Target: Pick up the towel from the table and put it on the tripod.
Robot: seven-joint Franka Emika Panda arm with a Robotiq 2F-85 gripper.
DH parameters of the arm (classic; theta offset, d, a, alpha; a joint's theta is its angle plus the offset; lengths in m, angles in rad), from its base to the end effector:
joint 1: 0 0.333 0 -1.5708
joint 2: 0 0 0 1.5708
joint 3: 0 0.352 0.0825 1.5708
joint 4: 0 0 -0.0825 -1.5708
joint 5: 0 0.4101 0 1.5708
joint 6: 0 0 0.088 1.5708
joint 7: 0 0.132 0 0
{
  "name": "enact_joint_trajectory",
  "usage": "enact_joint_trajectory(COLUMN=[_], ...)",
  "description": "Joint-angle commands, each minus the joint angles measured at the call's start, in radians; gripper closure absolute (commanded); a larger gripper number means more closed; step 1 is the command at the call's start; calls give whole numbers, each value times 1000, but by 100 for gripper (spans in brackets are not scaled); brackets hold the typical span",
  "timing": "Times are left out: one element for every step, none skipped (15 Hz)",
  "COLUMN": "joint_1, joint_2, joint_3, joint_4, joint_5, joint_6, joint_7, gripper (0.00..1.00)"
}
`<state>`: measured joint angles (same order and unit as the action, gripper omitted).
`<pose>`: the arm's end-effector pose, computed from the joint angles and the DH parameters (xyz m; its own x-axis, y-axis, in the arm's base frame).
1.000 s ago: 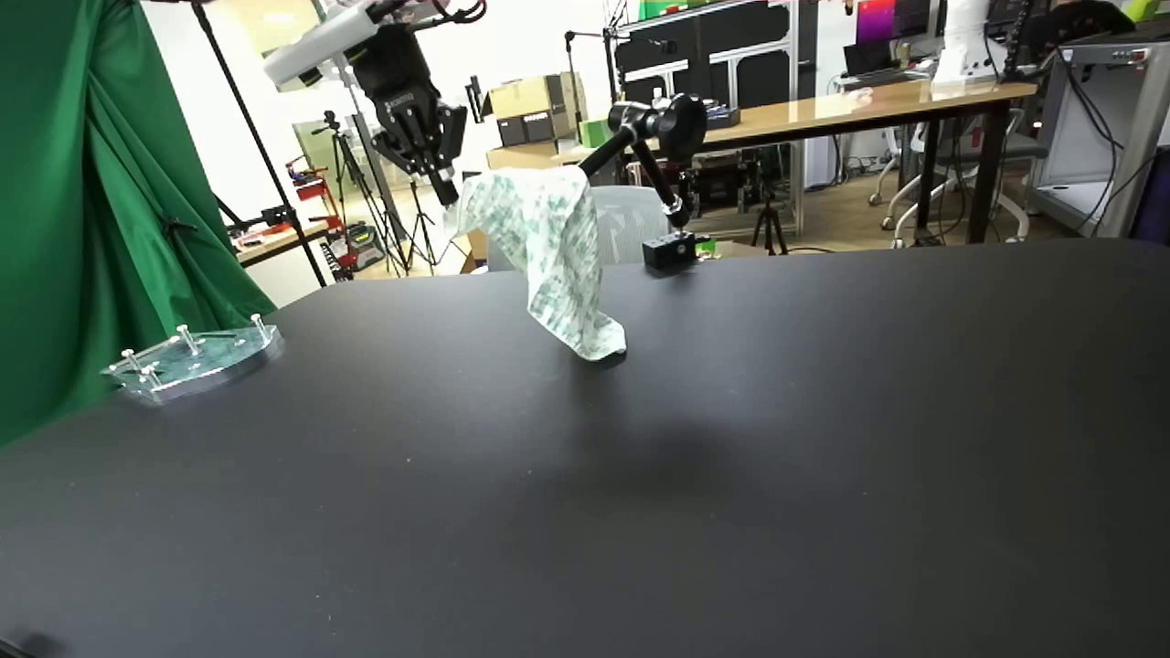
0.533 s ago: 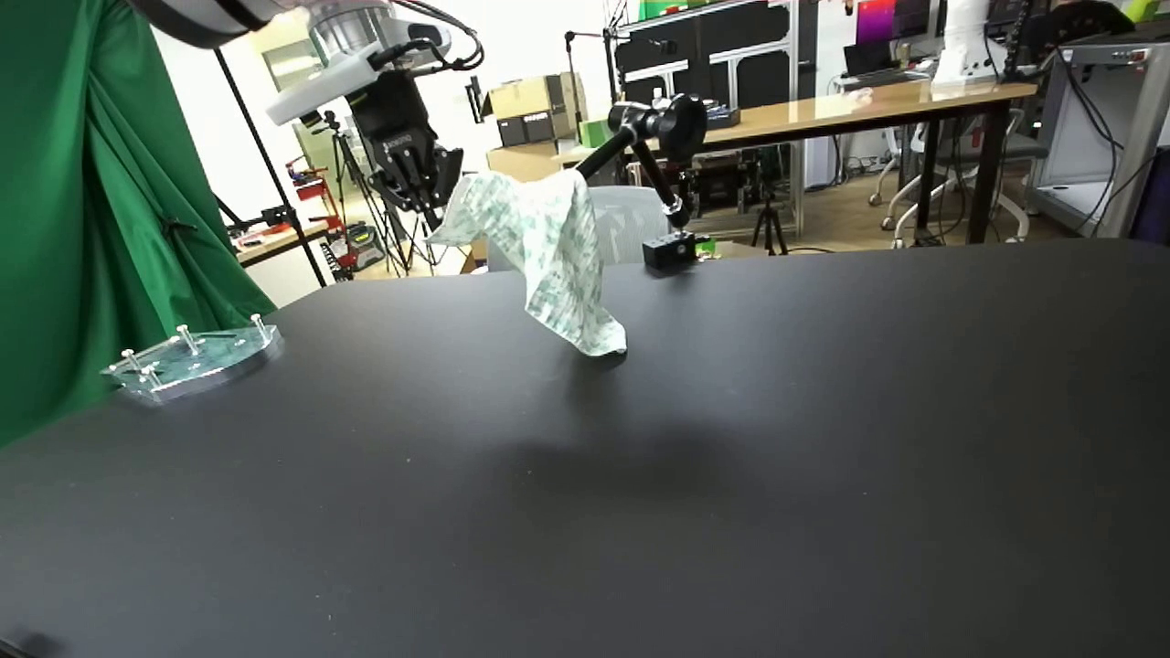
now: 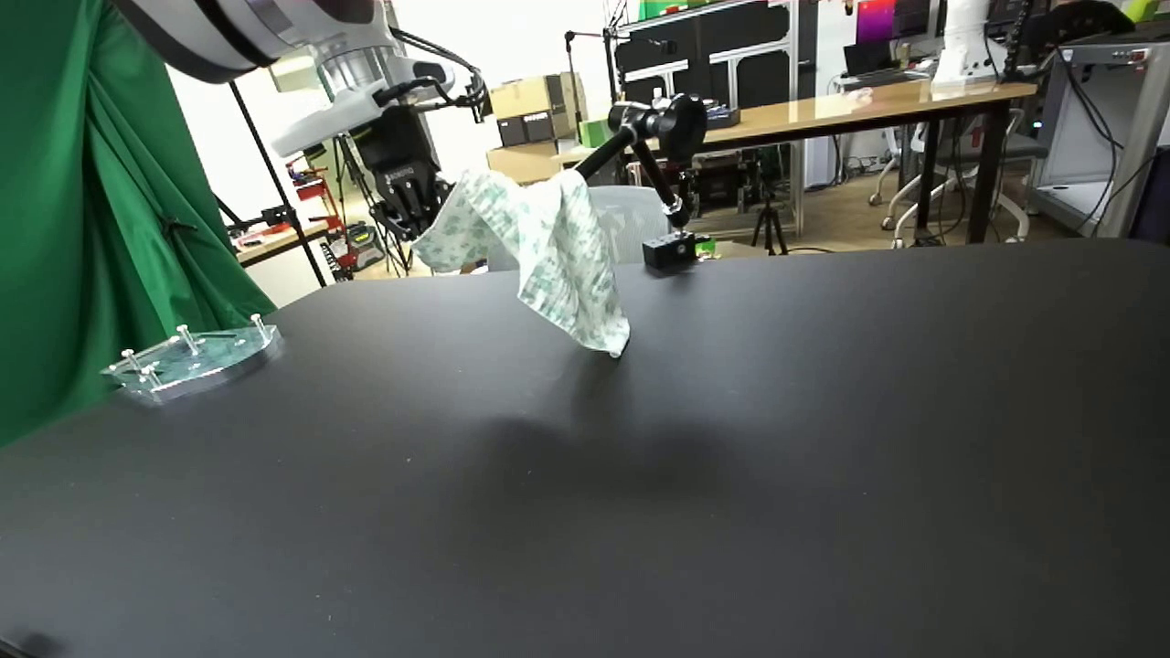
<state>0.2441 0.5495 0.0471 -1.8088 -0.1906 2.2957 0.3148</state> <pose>0.6562 0.1866 0.2212 0.9946 0.0990 -0.0302 0.1021 -0.9869 0.1250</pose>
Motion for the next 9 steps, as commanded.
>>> enact_joint_trajectory(joint_1=[1,1,1,1,0,0,0,0,0], joint_2=[5,4,2,0,-1,-2,-3,-3,-5], joint_3=[0,0,0,1,2,3,4,5,6], joint_4=[15,14,13,11,9,8,8,8,7], joint_5=[26,29,33,34,35,36,36,37,37], joint_6=[-39,-44,-48,-49,-50,-51,-53,-55,-56], joint_7=[-13,-15,-19,-22,-26,-31,-35,-37,-40], gripper=[73,68,60,54,48,40,34,27,20])
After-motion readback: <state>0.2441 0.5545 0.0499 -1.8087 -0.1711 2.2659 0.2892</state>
